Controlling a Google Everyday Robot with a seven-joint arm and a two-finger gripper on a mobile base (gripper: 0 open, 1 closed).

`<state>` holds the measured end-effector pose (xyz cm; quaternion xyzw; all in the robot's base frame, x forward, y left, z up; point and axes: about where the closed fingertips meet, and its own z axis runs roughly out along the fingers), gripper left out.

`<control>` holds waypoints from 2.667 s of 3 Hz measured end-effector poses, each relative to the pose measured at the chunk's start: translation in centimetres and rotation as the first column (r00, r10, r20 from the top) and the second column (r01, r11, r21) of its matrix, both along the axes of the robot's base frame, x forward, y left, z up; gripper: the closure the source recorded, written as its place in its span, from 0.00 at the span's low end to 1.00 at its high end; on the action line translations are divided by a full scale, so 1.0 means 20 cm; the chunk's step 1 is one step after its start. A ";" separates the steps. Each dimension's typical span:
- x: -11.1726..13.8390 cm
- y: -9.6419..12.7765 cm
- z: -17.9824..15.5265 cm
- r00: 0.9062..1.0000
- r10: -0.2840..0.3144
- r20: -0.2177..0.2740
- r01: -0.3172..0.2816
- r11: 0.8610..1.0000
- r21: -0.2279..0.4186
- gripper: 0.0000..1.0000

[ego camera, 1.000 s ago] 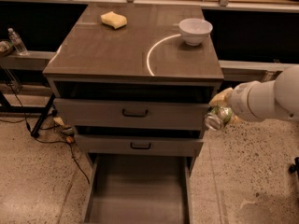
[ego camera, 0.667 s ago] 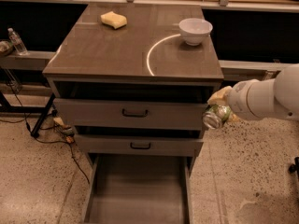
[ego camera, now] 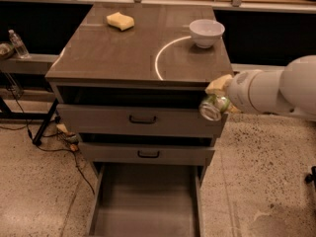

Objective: Pick green can from bottom drawer and place on counter

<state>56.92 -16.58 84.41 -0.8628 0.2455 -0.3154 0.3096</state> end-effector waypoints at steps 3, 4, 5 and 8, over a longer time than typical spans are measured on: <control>0.36 0.52 0.43 0.953 0.126 0.274 -0.142 0.989 0.041 1.00; 0.51 0.66 0.46 0.941 0.135 0.310 -0.159 0.986 0.051 1.00; 0.65 0.79 0.44 0.941 0.141 0.309 -0.166 0.984 0.057 1.00; 1.05 0.97 0.36 0.903 0.086 0.420 -0.135 0.987 0.087 1.00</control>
Offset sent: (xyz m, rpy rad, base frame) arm 0.0684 0.0986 0.0947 0.0589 -0.2766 0.1601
